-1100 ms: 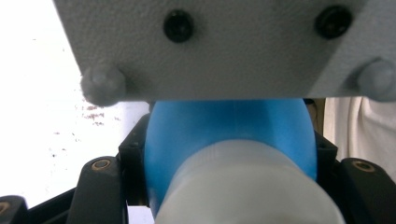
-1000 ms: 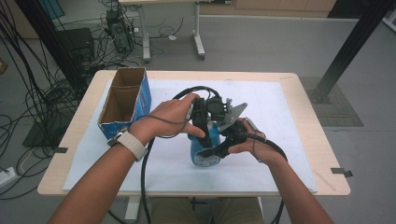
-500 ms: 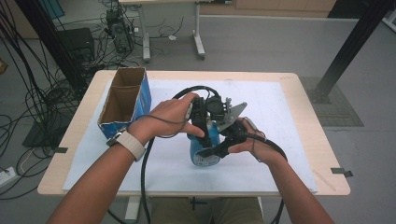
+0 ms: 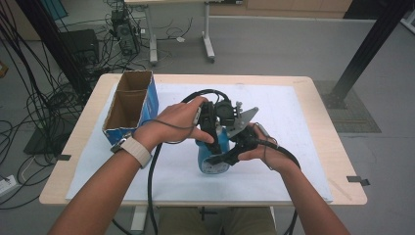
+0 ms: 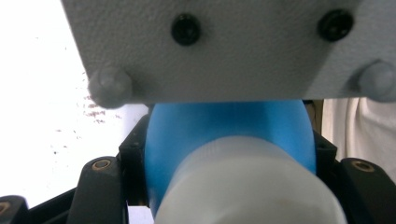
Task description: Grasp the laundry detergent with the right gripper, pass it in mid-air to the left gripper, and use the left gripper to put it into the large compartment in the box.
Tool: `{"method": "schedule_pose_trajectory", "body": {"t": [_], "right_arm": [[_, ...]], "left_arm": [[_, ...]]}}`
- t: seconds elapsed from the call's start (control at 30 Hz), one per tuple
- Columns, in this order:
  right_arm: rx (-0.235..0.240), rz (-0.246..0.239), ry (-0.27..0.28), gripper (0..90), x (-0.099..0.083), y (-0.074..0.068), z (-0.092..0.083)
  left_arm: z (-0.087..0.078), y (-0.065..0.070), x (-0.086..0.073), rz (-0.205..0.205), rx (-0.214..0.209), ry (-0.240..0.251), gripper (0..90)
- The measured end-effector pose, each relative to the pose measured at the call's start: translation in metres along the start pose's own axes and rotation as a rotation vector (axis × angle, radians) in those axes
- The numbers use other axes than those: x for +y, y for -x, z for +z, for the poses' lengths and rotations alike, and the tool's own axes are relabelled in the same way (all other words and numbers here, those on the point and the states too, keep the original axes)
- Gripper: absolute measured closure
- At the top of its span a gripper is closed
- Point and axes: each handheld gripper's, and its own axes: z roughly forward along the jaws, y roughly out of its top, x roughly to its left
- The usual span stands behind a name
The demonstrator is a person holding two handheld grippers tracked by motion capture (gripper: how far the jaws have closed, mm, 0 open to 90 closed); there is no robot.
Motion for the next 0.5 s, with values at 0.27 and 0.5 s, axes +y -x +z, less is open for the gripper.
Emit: {"method": "schedule_pose_trajectory", "body": {"t": [0.27,0.5], "right_arm": [[-0.057,0.076,-0.053,16.0,-0.011,-0.001,-0.03],[-0.164,0.147,-0.152,13.9,-0.032,0.003,-0.073]], "left_arm": [[-0.002,-0.004,-0.004,-0.039,0.011,-0.001,38.0],[-0.006,-0.01,-0.007,-0.107,0.034,-0.01,37.8]]}}
